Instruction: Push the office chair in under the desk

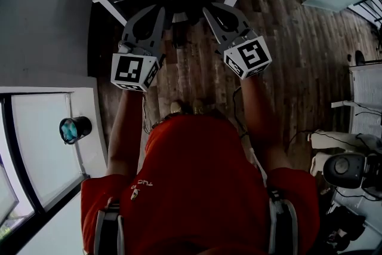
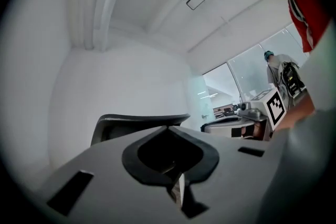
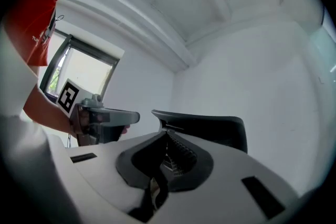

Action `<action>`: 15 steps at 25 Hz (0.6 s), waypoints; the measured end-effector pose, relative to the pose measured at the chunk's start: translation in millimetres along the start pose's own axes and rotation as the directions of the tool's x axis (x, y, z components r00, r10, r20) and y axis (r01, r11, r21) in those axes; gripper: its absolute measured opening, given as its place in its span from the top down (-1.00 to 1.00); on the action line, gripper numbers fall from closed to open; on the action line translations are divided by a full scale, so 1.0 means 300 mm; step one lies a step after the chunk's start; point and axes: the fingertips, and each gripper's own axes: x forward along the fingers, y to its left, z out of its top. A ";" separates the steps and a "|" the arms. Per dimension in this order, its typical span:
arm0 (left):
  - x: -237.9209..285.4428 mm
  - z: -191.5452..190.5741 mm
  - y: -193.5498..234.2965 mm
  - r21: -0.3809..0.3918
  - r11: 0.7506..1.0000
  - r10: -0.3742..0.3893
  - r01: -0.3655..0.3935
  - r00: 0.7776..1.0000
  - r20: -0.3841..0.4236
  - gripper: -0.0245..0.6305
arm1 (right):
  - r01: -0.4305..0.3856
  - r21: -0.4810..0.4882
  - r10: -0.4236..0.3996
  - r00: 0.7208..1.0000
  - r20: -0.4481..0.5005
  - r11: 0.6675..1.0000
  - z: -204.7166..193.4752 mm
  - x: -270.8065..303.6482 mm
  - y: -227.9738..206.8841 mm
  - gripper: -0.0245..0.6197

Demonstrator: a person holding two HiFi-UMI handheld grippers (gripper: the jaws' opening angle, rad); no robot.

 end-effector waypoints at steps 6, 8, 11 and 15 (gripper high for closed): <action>-0.021 0.017 -0.051 -0.014 1.000 -0.015 0.015 1.000 0.017 0.90 | 0.003 0.043 -0.008 0.994 0.108 0.999 0.063 -0.004 0.072 0.85; -0.027 0.017 -0.054 -0.014 1.000 -0.015 0.015 1.000 0.018 0.90 | -0.007 0.054 0.001 0.994 0.111 0.999 0.058 -0.004 0.091 0.85; -0.043 0.018 -0.052 -0.017 1.000 -0.010 0.010 1.000 0.020 0.90 | -0.017 0.067 0.009 0.994 0.111 0.998 0.048 -0.005 0.111 0.85; -0.056 0.019 -0.055 -0.014 1.000 -0.012 0.012 1.000 0.016 0.90 | -0.016 0.078 0.007 0.994 0.111 0.997 0.047 -0.009 0.115 0.85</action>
